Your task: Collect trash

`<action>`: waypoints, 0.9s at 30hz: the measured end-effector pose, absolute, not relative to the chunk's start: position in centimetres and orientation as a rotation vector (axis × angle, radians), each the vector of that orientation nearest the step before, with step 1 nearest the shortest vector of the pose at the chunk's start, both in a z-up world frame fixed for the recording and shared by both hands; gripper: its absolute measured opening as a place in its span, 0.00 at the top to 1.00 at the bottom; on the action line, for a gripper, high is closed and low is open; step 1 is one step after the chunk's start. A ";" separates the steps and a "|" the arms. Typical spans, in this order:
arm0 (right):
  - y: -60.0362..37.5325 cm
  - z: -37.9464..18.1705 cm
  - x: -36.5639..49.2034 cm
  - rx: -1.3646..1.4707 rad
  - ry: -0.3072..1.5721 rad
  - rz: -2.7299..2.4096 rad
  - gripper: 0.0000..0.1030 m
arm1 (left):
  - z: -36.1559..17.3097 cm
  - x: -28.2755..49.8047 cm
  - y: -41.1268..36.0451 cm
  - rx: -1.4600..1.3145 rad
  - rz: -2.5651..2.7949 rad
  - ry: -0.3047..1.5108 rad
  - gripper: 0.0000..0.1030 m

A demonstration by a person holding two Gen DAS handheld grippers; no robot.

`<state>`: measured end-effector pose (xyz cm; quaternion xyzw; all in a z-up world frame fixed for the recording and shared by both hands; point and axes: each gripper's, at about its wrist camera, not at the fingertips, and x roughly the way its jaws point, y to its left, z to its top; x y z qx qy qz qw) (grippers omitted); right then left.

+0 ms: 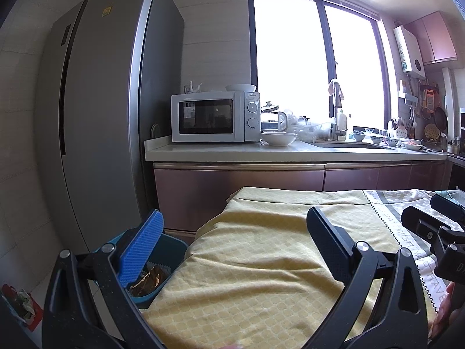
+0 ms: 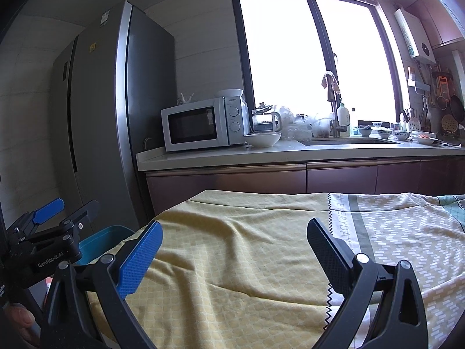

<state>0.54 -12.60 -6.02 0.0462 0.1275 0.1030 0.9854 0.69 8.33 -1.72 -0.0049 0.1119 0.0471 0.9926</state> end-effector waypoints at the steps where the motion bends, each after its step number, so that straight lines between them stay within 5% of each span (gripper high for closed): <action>1: -12.6 -6.0 0.6 0.094 0.256 0.207 0.07 | -1.7 0.7 8.3 -0.009 0.095 0.223 0.06; 27: -13.0 -5.9 1.1 0.110 0.269 0.209 0.07 | -1.9 0.8 8.0 0.002 0.100 0.232 0.06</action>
